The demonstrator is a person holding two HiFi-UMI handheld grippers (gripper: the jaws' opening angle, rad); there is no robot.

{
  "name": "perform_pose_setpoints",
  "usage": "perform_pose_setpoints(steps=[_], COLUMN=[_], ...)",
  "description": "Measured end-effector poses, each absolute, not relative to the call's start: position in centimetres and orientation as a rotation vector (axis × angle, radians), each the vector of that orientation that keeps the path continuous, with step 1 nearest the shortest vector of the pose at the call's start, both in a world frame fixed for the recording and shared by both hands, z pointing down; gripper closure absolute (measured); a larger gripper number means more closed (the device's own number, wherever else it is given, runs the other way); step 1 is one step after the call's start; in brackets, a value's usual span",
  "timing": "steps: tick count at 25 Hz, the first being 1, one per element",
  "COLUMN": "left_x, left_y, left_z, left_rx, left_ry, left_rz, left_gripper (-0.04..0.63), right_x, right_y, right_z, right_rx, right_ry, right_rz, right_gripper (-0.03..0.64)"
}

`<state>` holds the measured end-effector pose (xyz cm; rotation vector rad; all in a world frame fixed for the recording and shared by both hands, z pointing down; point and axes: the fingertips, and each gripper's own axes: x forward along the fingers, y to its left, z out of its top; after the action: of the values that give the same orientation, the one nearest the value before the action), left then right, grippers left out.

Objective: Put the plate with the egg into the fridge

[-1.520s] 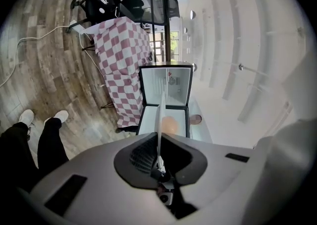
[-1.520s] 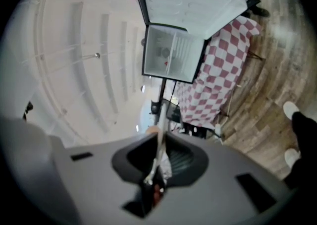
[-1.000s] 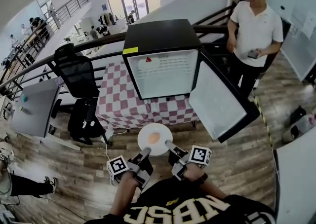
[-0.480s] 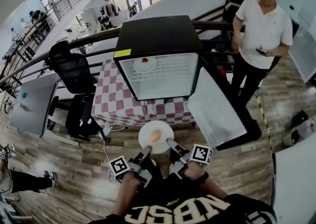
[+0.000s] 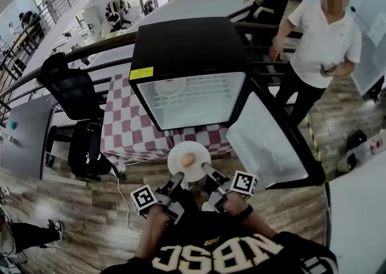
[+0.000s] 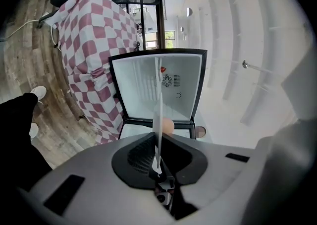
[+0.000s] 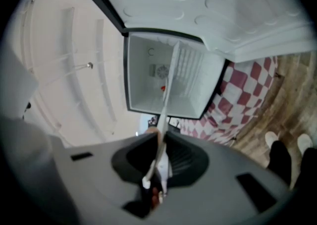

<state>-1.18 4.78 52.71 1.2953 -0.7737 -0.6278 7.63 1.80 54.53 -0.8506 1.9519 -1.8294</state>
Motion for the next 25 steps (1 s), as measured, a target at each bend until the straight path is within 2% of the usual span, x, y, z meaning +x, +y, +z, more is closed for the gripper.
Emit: perform_pose_setpoints(steps=[12,25], left_x=[-4.8,-9.0], left_y=[-5.1,-9.3], left_z=[52.5,56.1], left_rx=[1.353,1.408], left_ry=[-0.682,-0.64], left_rz=[-0.558,-0.487], left_gripper=[0.563,0.561], right_x=[4.2,-0.3], right_y=[-7.0,-10.6], right_z=[54.1,57.9], right_rx=[-0.985,-1.158], right_ry=[1.964,1.988], right_rz=[-1.761,-1.683], right_gripper=[0.568,0.566])
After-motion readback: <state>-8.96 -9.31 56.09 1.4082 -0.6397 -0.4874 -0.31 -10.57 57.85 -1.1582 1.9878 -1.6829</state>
